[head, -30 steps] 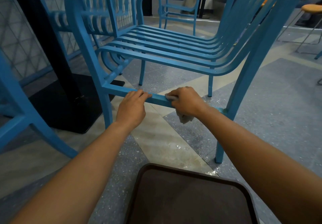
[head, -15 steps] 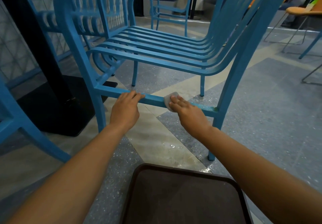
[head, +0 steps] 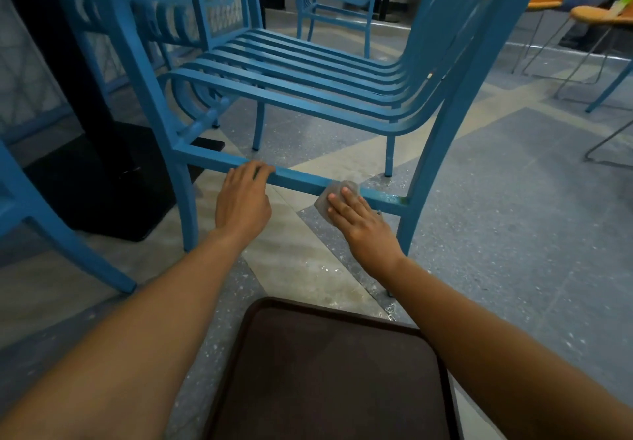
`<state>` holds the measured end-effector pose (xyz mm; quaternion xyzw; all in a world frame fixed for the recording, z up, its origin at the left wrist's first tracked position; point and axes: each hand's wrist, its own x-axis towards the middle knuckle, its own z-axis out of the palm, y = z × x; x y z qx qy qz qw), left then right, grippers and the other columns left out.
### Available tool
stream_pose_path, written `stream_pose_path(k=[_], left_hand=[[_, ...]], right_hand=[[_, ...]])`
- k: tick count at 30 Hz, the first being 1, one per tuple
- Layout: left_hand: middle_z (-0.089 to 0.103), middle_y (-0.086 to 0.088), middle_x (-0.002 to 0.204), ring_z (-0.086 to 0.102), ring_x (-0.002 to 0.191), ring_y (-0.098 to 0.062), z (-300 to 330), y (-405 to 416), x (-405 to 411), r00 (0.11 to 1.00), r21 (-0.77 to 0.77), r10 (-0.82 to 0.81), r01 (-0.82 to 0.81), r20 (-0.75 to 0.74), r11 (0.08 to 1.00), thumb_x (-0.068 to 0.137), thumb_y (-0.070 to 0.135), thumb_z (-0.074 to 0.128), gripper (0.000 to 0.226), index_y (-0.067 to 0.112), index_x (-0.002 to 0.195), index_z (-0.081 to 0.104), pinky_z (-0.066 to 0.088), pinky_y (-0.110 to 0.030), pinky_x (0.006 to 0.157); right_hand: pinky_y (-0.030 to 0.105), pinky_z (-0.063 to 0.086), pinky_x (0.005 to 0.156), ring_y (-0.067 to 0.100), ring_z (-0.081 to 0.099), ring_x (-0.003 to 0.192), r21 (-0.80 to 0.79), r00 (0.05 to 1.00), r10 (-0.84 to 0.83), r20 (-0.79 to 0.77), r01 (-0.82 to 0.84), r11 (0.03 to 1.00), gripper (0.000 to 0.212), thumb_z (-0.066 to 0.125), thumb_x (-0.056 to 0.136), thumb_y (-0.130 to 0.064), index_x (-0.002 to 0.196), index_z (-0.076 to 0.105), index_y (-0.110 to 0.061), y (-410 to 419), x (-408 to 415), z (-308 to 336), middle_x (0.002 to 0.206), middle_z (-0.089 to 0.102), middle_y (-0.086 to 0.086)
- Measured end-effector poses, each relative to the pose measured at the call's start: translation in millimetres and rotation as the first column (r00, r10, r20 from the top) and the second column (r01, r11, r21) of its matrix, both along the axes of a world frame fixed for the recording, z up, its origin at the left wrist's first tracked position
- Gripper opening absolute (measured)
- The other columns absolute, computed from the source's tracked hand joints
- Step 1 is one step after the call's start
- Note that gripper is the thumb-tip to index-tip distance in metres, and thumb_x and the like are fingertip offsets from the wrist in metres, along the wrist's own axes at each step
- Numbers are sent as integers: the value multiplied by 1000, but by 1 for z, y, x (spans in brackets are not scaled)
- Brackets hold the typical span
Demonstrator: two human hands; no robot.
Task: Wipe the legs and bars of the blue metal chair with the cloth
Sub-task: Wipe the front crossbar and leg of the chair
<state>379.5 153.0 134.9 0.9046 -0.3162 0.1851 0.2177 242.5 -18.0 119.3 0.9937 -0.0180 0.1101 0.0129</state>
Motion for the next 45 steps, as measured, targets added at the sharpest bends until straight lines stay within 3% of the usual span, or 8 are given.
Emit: stream_pose_path(k=[6, 11, 16, 22, 25, 30, 40, 45], left_hand=[[46, -10, 135, 44, 123, -29, -8, -15, -15, 983, 60, -130, 123, 129, 991, 78, -6, 54, 57, 12, 132, 46, 34, -44, 109], [48, -9, 134, 44, 124, -29, -5, -21, -17, 977, 89, -176, 166, 119, 982, 78, -7, 50, 56, 11, 131, 48, 29, -42, 112], [54, -7, 128, 49, 118, -28, -6, -23, -13, 980, 81, -179, 172, 87, 982, 80, -8, 51, 52, 12, 128, 52, 34, -41, 108], [59, -7, 113, 52, 107, -30, -3, -25, -10, 978, 52, -183, 178, 103, 983, 80, -7, 50, 45, 12, 121, 58, 44, -40, 95], [59, -8, 113, 53, 107, -29, -6, -25, -10, 979, 45, -179, 175, 102, 984, 80, -7, 52, 46, 12, 121, 57, 47, -40, 91], [58, -8, 115, 52, 108, -29, -8, -26, -12, 980, 34, -175, 172, 92, 984, 81, -7, 52, 46, 12, 123, 56, 47, -39, 90], [59, -9, 112, 53, 104, -30, -4, -25, -13, 981, 53, -167, 163, 94, 985, 80, -8, 53, 46, 12, 122, 57, 48, -41, 87], [58, -7, 115, 52, 108, -28, -3, -25, -16, 983, 58, -163, 159, 81, 986, 81, -7, 51, 48, 13, 124, 55, 47, -39, 90]], right_hand=[[54, 54, 81, 39, 56, 114, -20, 975, 132, 178, -130, 991, 51, 77, 65, 7, 113, 64, -2, -6, -15, -14, 118, 62, 19], [45, 57, 75, 36, 62, 98, 129, 927, 102, 362, -158, 979, 51, 81, 57, 7, 106, 67, -2, 0, -23, -1, 108, 66, 16], [41, 49, 76, 37, 55, 93, 287, 796, -90, 598, -107, 952, 29, 64, 77, 7, 104, 67, 1, -10, -12, 36, 107, 64, 19], [35, 42, 92, 28, 38, 114, 376, 930, -230, 288, 111, 920, 56, 69, 73, 7, 125, 53, -5, -11, 19, 49, 129, 46, 13], [34, 36, 91, 27, 36, 108, 313, 942, -235, 242, 154, 937, 35, 52, 88, 0, 123, 54, -7, -10, 29, 35, 123, 49, 13], [45, 48, 85, 32, 43, 105, 241, 929, -214, 302, 143, 960, 37, 60, 85, 2, 122, 58, -2, -10, 25, 19, 117, 53, 16], [37, 53, 57, 33, 55, 85, 139, 915, -126, 383, 78, 987, 31, 74, 70, 6, 101, 69, -1, -14, 7, 7, 94, 61, 15], [42, 56, 60, 35, 56, 86, 83, 932, -119, 343, 96, 992, 30, 73, 73, 2, 102, 68, 0, -13, 1, 1, 96, 61, 14]])
